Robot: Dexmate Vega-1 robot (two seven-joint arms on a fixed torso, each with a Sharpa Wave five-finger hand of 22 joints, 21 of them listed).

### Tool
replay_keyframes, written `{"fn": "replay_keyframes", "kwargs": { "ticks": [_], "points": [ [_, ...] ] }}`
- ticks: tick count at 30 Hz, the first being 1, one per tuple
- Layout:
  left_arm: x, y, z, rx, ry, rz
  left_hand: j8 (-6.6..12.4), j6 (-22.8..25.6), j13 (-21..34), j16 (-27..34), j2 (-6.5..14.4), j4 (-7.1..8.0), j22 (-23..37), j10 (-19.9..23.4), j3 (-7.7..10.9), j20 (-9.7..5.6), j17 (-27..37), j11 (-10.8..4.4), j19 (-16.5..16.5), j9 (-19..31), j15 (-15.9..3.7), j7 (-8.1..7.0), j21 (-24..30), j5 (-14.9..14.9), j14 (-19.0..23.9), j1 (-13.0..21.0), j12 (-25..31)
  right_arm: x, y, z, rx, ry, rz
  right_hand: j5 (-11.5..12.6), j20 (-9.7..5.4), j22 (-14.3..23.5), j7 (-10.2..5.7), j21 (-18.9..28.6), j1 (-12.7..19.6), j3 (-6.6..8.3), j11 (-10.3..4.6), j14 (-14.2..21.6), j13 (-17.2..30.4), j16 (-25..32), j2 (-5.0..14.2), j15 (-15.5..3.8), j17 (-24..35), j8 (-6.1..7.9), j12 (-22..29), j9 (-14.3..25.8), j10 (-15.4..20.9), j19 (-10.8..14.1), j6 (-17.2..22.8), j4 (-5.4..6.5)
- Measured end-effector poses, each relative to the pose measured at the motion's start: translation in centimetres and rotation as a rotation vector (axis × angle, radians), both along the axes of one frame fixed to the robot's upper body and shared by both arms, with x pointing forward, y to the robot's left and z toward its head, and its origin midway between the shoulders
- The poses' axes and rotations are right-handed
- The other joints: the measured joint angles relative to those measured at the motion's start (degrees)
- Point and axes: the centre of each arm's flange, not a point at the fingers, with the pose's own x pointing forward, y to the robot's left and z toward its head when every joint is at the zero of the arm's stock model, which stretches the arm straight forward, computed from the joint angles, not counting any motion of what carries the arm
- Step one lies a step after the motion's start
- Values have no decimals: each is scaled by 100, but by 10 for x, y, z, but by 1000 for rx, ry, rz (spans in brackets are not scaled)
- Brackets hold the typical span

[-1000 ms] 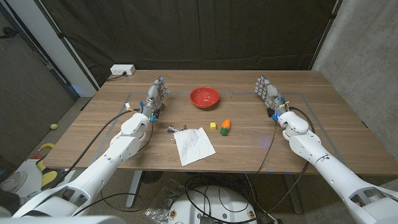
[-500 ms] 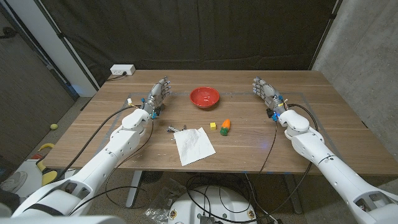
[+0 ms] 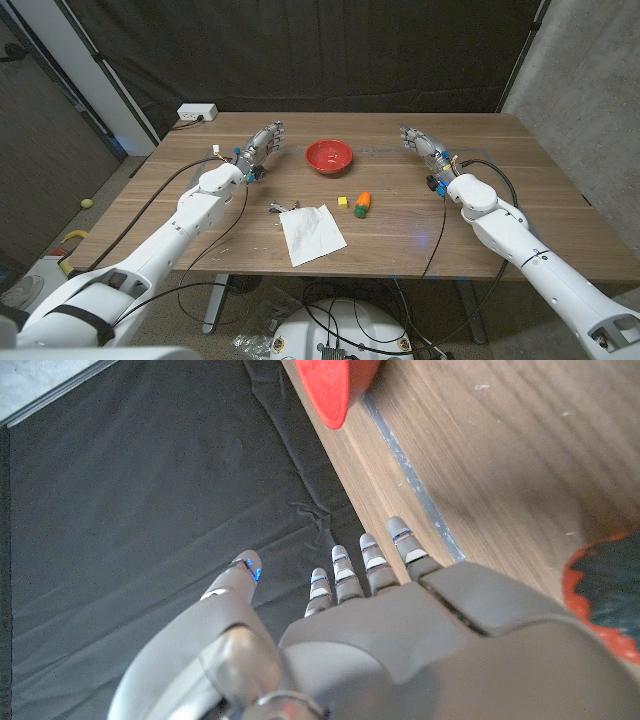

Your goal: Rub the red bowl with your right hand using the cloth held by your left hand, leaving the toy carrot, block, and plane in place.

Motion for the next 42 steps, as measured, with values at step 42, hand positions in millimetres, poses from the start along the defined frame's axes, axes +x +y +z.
{"fn": "replay_keyframes", "kwargs": {
  "ticks": [42],
  "points": [
    [0, -43, 73, 542, -85, 308, 344, 2102, 28, 297, -649, -800, 40, 2005, 33, -470, 123, -341, 2030, 1, -409, 273, 767, -294, 2438, 1535, 0, -63, 54, 13, -293, -163, -61, -1, 9, -1, -92, 0, 106, 87, -62, 141, -1, -46, -45, -59, 7, 0, 0, 26, 206, 70, 174, -87]
  ]
}}
